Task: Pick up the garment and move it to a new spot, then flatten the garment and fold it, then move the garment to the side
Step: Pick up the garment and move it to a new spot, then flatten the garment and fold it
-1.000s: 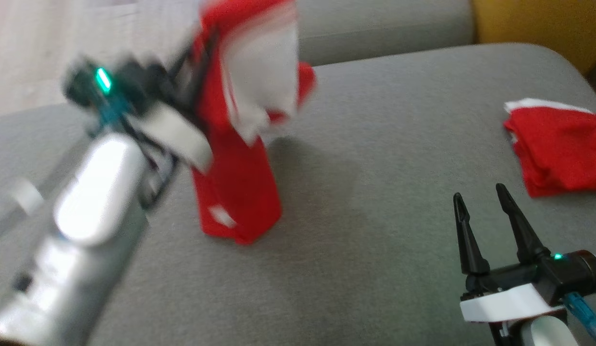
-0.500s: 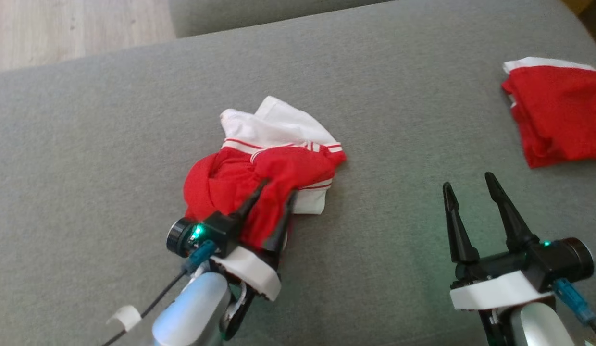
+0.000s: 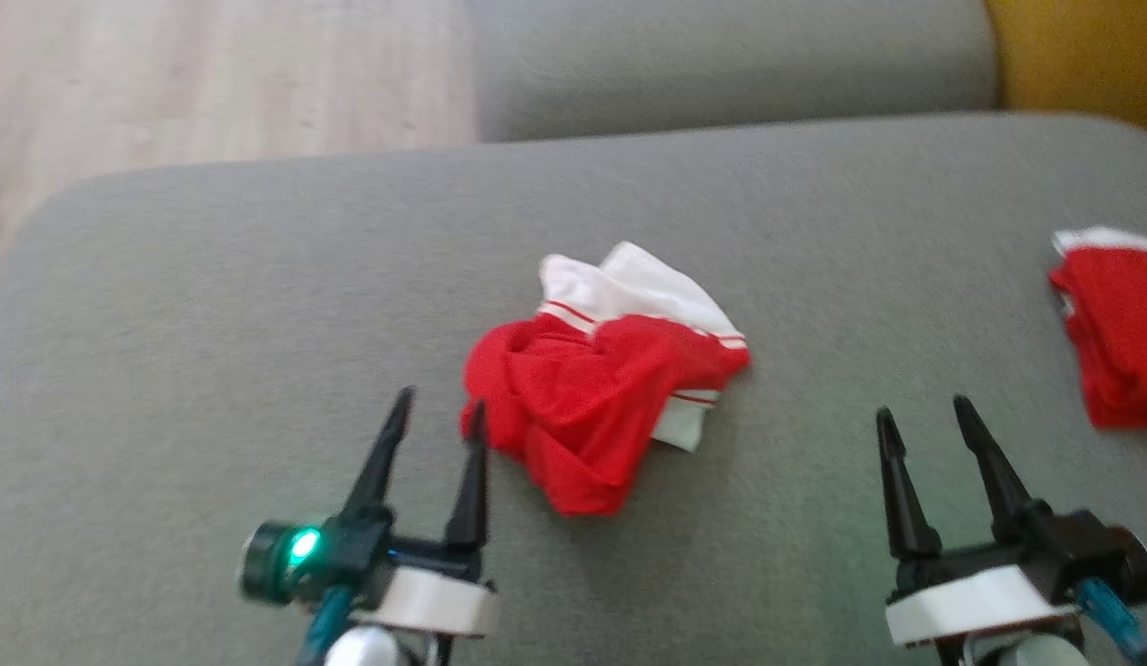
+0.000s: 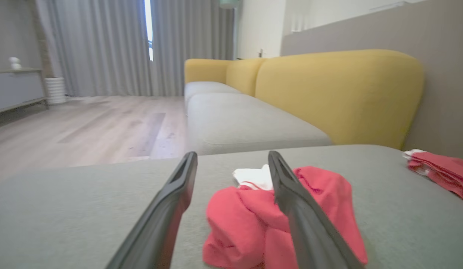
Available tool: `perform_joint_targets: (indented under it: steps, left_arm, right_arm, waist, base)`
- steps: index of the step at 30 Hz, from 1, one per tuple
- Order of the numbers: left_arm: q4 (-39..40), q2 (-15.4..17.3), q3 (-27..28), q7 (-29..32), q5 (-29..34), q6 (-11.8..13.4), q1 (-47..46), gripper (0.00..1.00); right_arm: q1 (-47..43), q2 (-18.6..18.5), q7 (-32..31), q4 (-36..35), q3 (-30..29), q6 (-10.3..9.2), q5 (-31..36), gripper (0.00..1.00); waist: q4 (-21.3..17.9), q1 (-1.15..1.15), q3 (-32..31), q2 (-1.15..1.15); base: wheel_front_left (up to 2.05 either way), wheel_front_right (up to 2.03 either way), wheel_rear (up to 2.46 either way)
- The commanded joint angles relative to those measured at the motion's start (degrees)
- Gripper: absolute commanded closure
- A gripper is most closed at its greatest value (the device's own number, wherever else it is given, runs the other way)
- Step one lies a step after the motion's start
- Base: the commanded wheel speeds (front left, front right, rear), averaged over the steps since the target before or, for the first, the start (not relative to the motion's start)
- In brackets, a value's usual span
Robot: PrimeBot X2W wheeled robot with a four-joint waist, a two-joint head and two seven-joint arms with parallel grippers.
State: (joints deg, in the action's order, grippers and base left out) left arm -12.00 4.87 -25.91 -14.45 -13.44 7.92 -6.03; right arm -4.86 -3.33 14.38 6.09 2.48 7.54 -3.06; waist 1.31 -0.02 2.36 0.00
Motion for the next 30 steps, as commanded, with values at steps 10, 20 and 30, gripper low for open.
perform_joint_targets:
  steps: [10,20,30]
  left_arm:
    - [10.82,0.12,10.23,-0.54,4.36,0.78,12.09,0.0]
    - [11.58,0.04,12.39,-0.54,7.5,-1.1,17.41,0.0]
    - [10.98,-0.65,13.23,-0.54,8.79,-1.87,17.25,0.0]
  right_arm:
    - [-3.43,0.39,0.62,0.03,-0.92,-0.05,-0.65,0.0]
    - [-6.49,0.44,0.62,0.11,-0.93,-0.05,-1.73,0.0]
    - [-6.75,0.45,0.62,0.21,-0.98,-0.05,-2.31,0.0]
  waist:
    - [8.24,0.02,-8.02,0.0]
    - [9.18,0.02,-9.56,0.0]
    - [9.11,0.02,-9.42,0.0]
  base:
    - [0.0,0.0,0.0]
    - [0.0,0.0,0.0]
    - [0.0,0.0,0.0]
